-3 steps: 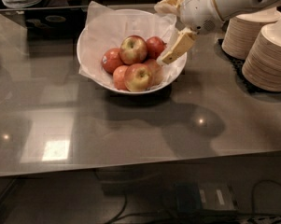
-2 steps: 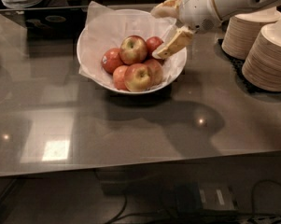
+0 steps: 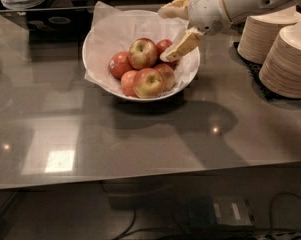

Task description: Pick apple from white bowl

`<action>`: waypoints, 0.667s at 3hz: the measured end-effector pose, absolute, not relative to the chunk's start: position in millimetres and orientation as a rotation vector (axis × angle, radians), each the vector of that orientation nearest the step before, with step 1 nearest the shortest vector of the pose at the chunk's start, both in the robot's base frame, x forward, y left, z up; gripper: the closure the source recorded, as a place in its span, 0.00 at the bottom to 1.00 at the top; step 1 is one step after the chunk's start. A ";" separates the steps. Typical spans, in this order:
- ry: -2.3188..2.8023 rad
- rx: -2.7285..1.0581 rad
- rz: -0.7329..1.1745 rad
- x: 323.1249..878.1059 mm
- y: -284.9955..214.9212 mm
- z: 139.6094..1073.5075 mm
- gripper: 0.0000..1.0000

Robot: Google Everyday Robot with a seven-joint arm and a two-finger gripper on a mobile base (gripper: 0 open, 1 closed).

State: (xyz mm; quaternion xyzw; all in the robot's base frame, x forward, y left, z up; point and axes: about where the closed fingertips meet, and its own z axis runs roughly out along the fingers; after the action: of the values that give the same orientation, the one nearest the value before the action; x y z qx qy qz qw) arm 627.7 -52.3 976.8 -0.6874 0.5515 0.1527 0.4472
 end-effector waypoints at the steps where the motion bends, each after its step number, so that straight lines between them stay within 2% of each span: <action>1: 1.324 -1.716 0.428 636.9 -41.4 972.9 0.31; 2: 1.277 -1.728 0.522 640.6 -29.1 967.2 0.28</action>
Offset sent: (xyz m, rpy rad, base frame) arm 0.0174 0.0311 -0.0133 0.1223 0.0880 0.1940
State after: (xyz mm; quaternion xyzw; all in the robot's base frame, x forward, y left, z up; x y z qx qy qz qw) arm 640.6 -29.1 967.2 -0.6986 0.5161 0.2110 0.4485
